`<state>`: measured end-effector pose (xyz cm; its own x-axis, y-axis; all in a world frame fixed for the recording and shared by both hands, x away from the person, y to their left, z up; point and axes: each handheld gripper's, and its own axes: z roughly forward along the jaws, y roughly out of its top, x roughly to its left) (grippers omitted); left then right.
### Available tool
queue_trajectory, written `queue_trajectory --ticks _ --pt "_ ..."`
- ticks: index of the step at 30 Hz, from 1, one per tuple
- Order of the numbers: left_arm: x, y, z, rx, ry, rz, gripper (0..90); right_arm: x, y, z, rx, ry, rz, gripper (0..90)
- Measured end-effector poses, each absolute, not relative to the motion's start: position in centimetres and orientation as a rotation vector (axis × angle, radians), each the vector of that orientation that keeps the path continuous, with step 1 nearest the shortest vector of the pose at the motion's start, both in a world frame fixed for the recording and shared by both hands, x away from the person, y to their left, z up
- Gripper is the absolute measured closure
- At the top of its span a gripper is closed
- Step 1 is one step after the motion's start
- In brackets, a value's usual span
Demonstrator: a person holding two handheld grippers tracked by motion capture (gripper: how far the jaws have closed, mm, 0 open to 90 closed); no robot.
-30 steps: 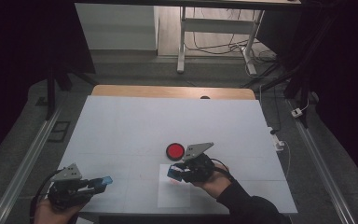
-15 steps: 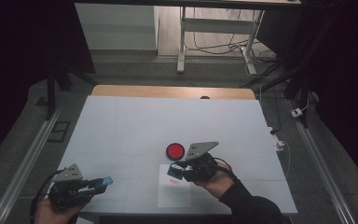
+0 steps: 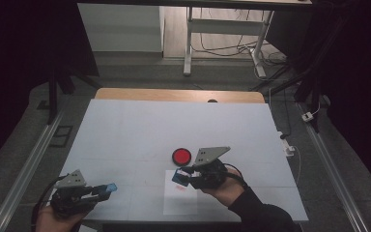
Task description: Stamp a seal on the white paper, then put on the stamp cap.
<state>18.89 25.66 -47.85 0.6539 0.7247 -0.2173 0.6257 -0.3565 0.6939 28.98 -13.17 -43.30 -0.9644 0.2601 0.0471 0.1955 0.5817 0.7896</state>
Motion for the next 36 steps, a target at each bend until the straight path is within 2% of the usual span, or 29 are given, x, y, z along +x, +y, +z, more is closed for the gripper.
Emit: queue_trajectory --ticks 12,36 --pt "18.9 25.8 -47.7 2.058 1.033 0.167 68.7 29.2 -13.5 -43.1 0.401 2.717 1.365 70.1" --pt "20.4 22.7 -47.2 2.106 0.824 0.140 68.6 29.2 -13.7 -42.4 0.376 2.711 1.406 70.2"
